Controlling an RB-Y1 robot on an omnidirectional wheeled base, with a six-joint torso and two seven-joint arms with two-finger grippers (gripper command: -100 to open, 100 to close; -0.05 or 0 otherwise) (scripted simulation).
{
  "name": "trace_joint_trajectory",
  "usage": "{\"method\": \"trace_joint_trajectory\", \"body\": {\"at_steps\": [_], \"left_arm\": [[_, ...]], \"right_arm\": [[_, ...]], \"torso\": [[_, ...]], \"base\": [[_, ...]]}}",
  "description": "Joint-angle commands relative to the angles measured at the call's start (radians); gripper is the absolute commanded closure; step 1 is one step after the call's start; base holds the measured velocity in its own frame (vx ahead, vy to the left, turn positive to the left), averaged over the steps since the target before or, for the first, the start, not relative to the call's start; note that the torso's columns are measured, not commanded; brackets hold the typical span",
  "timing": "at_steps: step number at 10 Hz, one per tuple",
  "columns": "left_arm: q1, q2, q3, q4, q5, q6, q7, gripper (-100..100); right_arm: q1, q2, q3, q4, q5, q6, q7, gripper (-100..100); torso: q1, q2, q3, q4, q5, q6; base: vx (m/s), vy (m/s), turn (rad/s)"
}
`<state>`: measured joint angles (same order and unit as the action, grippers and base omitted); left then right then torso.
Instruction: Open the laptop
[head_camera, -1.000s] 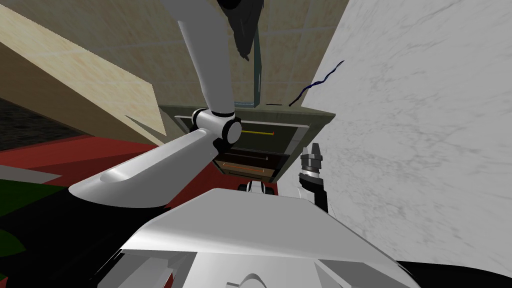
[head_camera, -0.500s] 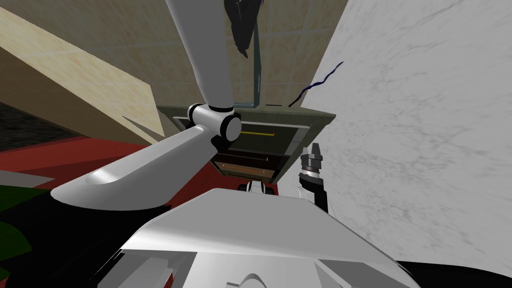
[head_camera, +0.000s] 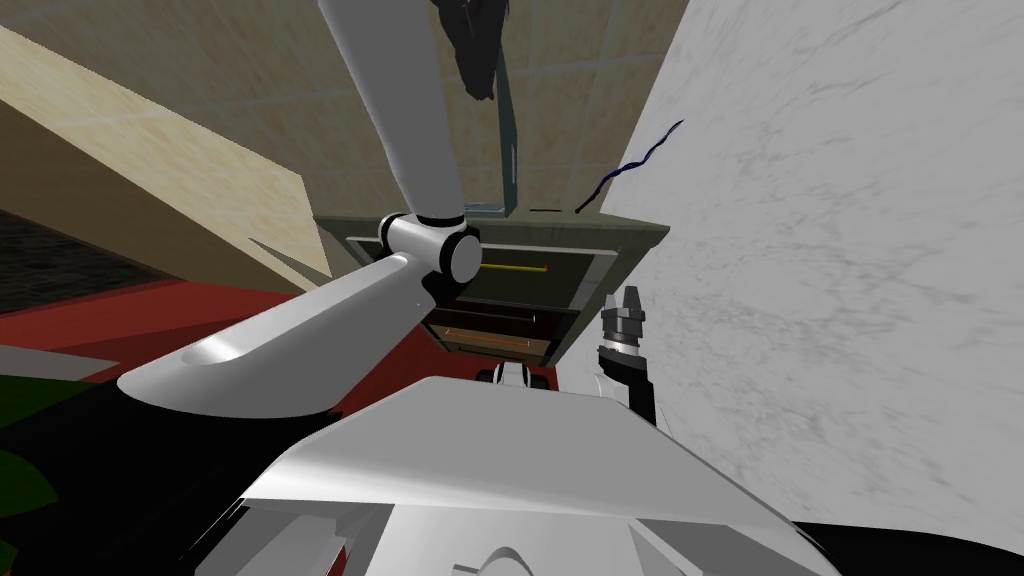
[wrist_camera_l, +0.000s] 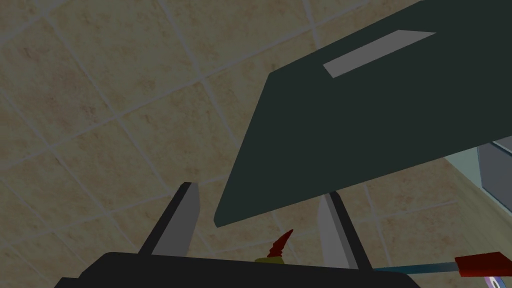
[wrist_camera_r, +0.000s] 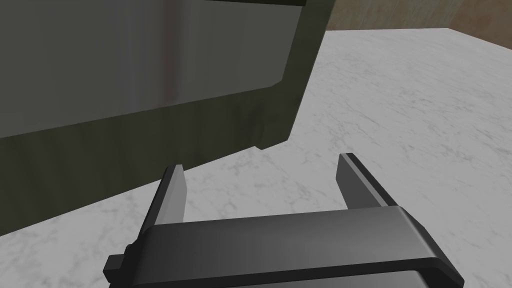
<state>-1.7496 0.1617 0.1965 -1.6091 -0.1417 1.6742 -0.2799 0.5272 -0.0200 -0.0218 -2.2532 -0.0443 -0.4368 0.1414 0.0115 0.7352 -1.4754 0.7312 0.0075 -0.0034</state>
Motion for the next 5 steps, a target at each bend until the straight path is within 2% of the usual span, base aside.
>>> {"method": "trace_joint_trajectory", "body": {"at_steps": [1, 5], "left_arm": [[0.033, -0.001, 0.050, -0.004, 0.000, -0.012, 0.059, 100], [0.075, -0.002, 0.120, -0.023, -0.003, -0.047, 0.141, 100]], "right_arm": [[0.000, 0.000, 0.000, 0.000, 0.000, 0.000, 0.000, 0], [0.000, 0.000, 0.000, 0.000, 0.000, 0.000, 0.000, 0]], "torso": [[-0.001, -0.001, -0.001, -0.001, 0.000, 0.000], [-0.007, -0.004, -0.004, -0.001, -0.004, 0.002]], "base": [[-0.031, 0.031, 0.000], [-0.037, 0.028, 0.012]]}}
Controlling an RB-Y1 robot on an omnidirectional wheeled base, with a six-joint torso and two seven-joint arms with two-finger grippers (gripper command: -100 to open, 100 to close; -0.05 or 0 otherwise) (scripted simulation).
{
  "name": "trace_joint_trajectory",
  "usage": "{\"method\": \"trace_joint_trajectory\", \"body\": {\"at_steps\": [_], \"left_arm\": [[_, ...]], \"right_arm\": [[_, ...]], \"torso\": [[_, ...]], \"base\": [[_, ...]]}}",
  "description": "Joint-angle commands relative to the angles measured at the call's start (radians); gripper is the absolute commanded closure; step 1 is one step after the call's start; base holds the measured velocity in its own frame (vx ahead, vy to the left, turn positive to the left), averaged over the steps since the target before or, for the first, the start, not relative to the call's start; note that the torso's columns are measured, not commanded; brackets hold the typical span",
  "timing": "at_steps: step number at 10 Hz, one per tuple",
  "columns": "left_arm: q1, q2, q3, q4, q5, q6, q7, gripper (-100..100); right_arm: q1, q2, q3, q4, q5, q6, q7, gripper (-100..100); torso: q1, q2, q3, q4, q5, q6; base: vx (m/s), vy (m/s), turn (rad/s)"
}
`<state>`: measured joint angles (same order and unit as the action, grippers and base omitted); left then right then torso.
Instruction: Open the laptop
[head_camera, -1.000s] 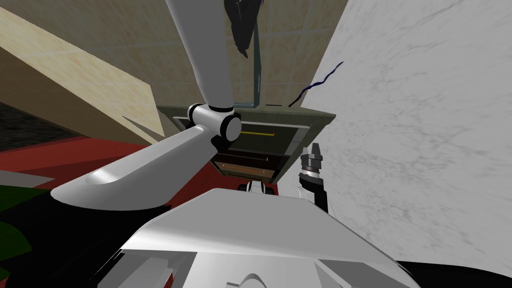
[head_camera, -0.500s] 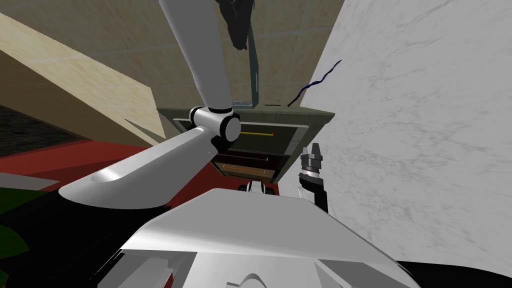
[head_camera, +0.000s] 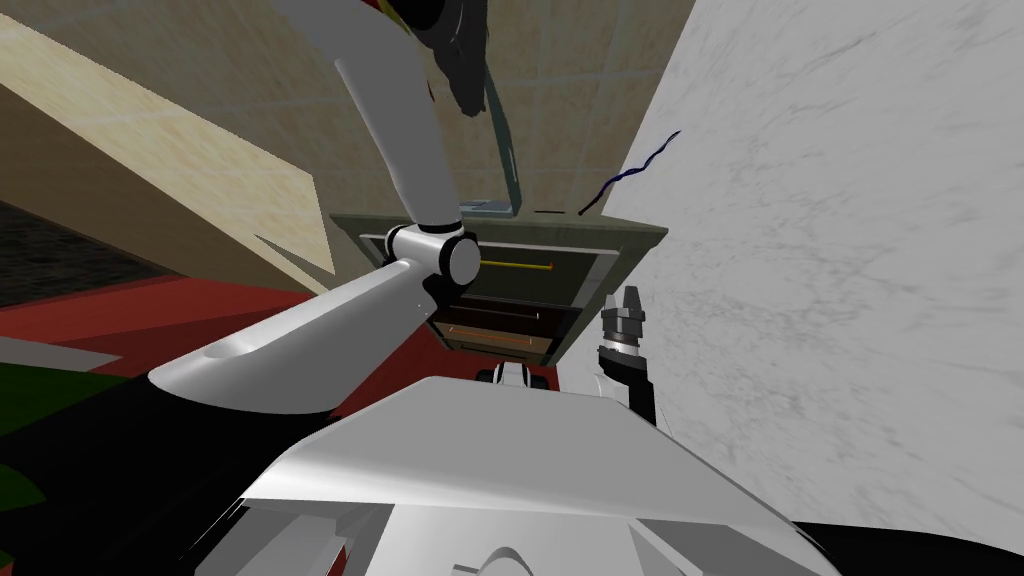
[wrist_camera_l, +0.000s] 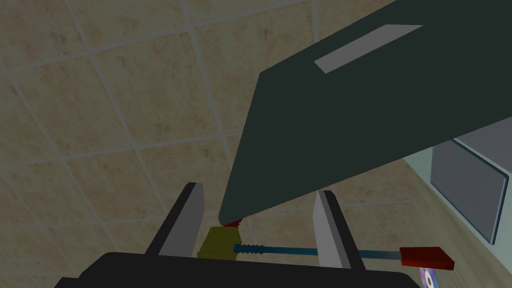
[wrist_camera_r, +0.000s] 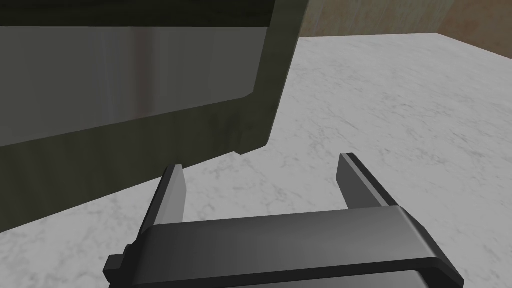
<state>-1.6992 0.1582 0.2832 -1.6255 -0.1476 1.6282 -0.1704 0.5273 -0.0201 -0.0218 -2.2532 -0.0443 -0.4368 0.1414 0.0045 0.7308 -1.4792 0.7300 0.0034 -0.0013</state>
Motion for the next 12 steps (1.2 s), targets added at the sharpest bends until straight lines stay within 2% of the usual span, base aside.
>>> {"method": "trace_joint_trajectory", "body": {"at_steps": [1, 2, 3, 4, 5, 6, 8, 9, 10, 12], "left_arm": [[0.015, -0.002, 0.016, -0.011, -0.002, -0.008, 0.021, 100], [0.014, 0.049, -0.027, 0.038, 0.047, -0.059, 0.067, 100], [0.014, 0.065, -0.027, 0.068, 0.058, -0.082, 0.067, 100], [0.014, 0.065, -0.027, 0.097, 0.058, -0.109, 0.067, 100], [0.012, 0.110, -0.073, 0.132, 0.104, -0.138, 0.107, 100], [0.012, 0.130, -0.073, 0.166, 0.119, -0.167, 0.107, 100], [0.012, 0.130, -0.073, 0.227, 0.119, -0.208, 0.107, 100], [0.009, 0.176, -0.119, 0.259, 0.168, -0.242, 0.148, 100], [0.009, 0.196, -0.119, 0.291, 0.180, -0.269, 0.148, 100], [0.009, 0.196, -0.119, 0.347, 0.180, -0.307, 0.148, 100]], "right_arm": [[0.000, 0.000, 0.000, 0.000, 0.000, 0.000, 0.000, 0], [0.000, 0.000, 0.000, 0.000, 0.000, 0.000, 0.000, 0], [0.000, 0.000, 0.000, 0.000, 0.000, 0.000, 0.000, 0], [0.000, 0.000, 0.000, 0.000, 0.000, 0.000, 0.000, 0], [0.000, 0.000, 0.000, 0.000, 0.000, 0.000, 0.000, 0], [0.000, 0.000, 0.000, 0.000, 0.000, 0.000, 0.000, 0], [0.000, 0.000, 0.000, 0.000, 0.000, 0.000, 0.000, 0], [0.000, 0.000, 0.000, 0.000, 0.000, 0.000, 0.000, 0], [0.000, 0.000, 0.000, 0.000, 0.000, 0.000, 0.000, 0], [0.000, 0.000, 0.000, 0.000, 0.000, 0.000, 0.000, 0]], "torso": [[-0.003, -0.001, -0.001, 0.000, -0.002, 0.001], [-0.007, 0.000, -0.001, 0.003, -0.005, 0.003], [-0.012, 0.005, 0.001, 0.006, -0.007, 0.005], [-0.011, 0.010, 0.005, 0.010, -0.007, 0.002], [-0.008, 0.011, 0.006, 0.012, -0.005, 0.001], [-0.007, 0.015, 0.008, 0.012, -0.005, 0.002], [-0.002, 0.011, 0.006, 0.012, -0.003, 0.000], [-0.001, 0.007, 0.003, 0.010, -0.002, 0.000], [-0.003, 0.010, 0.004, 0.010, -0.003, 0.001], [-0.004, 0.009, 0.005, 0.011, -0.003, 0.001]], "base": [[-0.016, 0.015, 0.017], [-0.081, 0.007, -0.190], [-0.105, 0.006, -0.108], [-0.060, -0.012, 0.013], [-0.116, -0.034, -0.137], [-0.107, -0.021, -0.134], [-0.024, -0.005, 0.004], [-0.098, -0.018, -0.254], [-0.110, -0.024, -0.010], [-0.021, 0.003, 0.003]]}}
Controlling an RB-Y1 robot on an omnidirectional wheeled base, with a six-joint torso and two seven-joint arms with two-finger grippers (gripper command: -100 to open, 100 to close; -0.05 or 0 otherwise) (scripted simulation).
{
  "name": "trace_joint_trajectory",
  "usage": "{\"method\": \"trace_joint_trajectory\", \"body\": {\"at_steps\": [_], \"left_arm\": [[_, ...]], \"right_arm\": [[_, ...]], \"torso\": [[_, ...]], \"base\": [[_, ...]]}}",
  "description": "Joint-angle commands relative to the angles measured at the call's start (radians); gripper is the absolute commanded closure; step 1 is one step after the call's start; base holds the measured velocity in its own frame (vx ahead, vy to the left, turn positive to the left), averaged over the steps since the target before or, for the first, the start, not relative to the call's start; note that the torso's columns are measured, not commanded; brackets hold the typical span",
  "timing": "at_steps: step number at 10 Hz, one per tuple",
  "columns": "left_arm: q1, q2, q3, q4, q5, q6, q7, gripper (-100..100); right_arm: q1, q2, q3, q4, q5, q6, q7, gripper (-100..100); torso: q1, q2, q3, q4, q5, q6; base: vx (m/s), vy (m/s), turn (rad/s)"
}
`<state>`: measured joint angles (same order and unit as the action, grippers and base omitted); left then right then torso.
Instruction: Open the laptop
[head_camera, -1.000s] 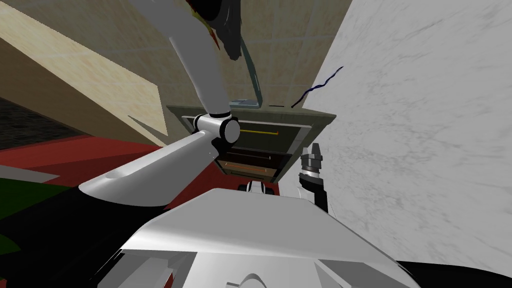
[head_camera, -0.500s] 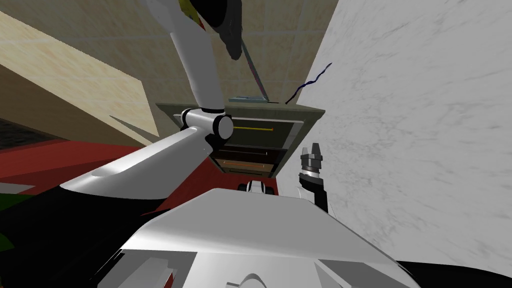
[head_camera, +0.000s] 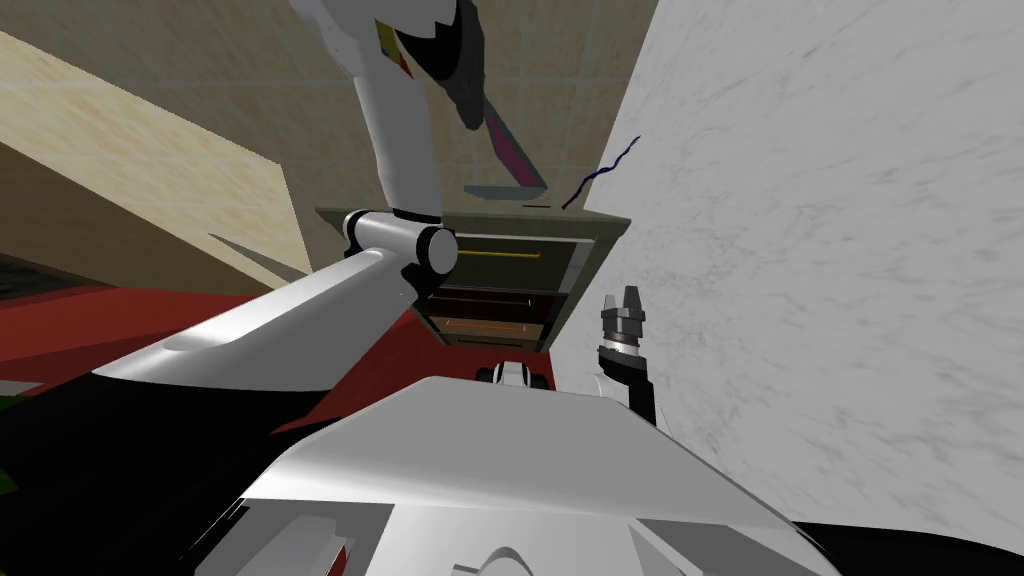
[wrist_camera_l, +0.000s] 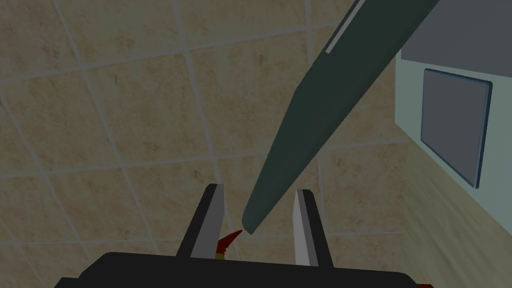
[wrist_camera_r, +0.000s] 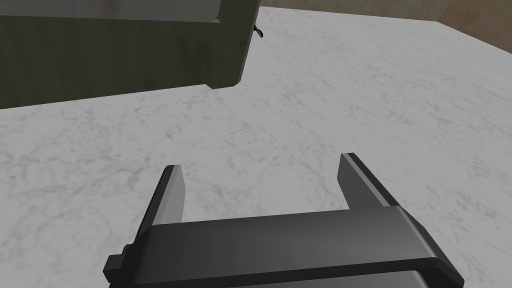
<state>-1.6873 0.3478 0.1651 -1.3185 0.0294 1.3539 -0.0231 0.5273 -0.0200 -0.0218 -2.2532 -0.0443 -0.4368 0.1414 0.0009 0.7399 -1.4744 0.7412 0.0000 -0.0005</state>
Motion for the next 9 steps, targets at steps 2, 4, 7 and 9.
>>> {"method": "trace_joint_trajectory", "body": {"at_steps": [2, 4, 7, 9], "left_arm": [[-0.005, 0.072, -0.047, 0.099, 0.065, -0.091, 0.042, 100], [-0.005, 0.072, -0.047, 0.155, 0.065, -0.133, 0.042, 100], [-0.037, 0.109, -0.071, 0.184, 0.095, -0.118, 0.058, -100], [-0.065, 0.118, -0.070, 0.177, 0.098, -0.082, 0.057, -100]], "right_arm": [[0.000, 0.000, 0.000, 0.000, 0.000, 0.000, 0.000, 0], [0.000, 0.000, 0.000, 0.000, 0.000, 0.000, 0.000, 0], [0.000, 0.000, 0.000, 0.000, 0.000, 0.000, 0.000, 0], [0.000, 0.000, 0.000, 0.000, 0.000, 0.000, 0.000, 0]], "torso": [[-0.002, 0.001, 0.000, -0.001, -0.001, 0.002], [-0.001, 0.002, 0.002, 0.001, 0.000, -0.001], [-0.003, 0.002, 0.001, -0.001, -0.001, 0.002], [-0.002, -0.006, -0.004, -0.004, -0.001, 0.000]], "base": [[-0.081, -0.005, -0.149], [-0.036, -0.009, 0.013], [-0.024, -0.006, -0.077], [0.081, -0.002, 0.029]]}}
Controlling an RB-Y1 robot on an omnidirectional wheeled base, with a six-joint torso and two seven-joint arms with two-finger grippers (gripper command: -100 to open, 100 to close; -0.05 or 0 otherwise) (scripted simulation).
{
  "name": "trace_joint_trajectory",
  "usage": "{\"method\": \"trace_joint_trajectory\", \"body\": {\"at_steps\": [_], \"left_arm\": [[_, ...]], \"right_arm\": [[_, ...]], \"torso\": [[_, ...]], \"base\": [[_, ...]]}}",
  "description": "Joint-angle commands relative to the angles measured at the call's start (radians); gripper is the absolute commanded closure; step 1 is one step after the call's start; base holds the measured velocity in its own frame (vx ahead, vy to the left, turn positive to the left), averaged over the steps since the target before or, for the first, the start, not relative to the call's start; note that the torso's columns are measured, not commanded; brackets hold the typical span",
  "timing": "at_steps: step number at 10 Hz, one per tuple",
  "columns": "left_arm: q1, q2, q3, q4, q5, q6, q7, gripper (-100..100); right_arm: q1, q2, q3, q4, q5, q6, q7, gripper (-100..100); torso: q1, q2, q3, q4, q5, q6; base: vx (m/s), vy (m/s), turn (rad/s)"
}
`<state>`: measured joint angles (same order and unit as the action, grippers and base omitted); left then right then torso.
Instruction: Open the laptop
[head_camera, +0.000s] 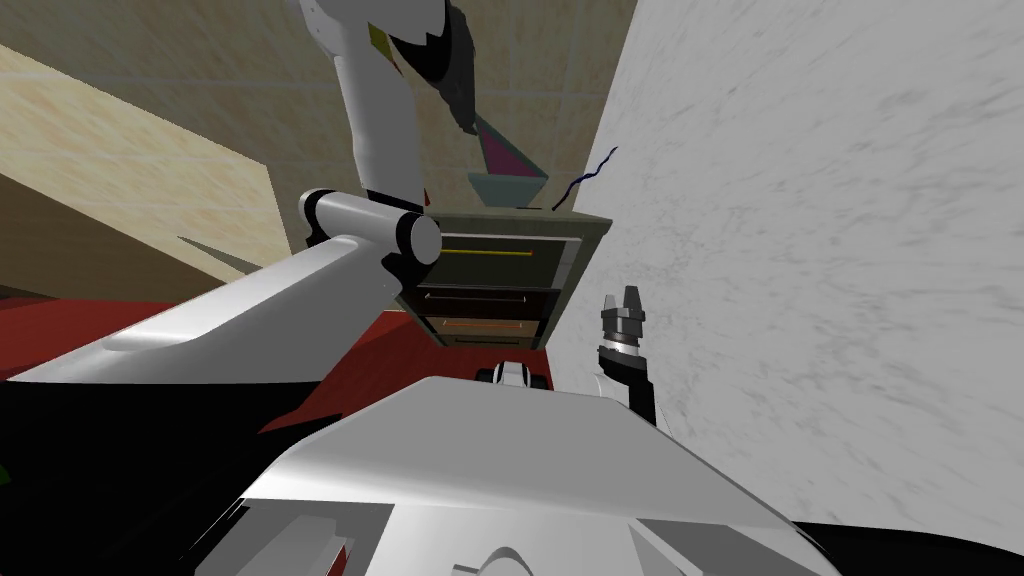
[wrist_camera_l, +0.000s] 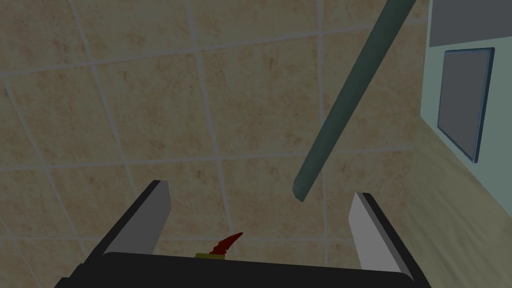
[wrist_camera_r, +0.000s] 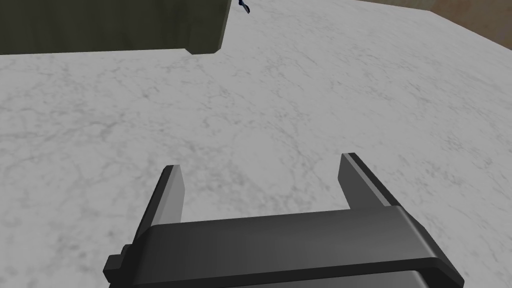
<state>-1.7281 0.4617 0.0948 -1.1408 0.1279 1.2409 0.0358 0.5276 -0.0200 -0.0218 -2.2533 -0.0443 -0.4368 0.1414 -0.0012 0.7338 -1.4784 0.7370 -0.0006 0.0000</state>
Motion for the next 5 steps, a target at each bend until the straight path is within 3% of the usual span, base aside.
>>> {"method": "trace_joint_trajectory", "body": {"at_steps": [1, 5], "left_arm": [[-0.038, 0.009, 0.001, -0.004, 0.002, 0.049, -0.002, -100], [-0.108, 0.031, 0.003, -0.020, 0.011, 0.138, -0.006, -100]], "right_arm": [[0.000, 0.000, 0.000, 0.000, 0.000, 0.000, 0.000, 0], [0.000, 0.000, 0.000, 0.000, 0.000, 0.000, 0.000, 0]], "torso": [[0.001, -0.001, -0.001, -0.001, 0.001, 0.000], [0.001, 0.009, 0.005, 0.004, 0.000, 0.000]], "base": [[0.076, 0.017, -0.006], [0.069, 0.007, -0.003]]}}
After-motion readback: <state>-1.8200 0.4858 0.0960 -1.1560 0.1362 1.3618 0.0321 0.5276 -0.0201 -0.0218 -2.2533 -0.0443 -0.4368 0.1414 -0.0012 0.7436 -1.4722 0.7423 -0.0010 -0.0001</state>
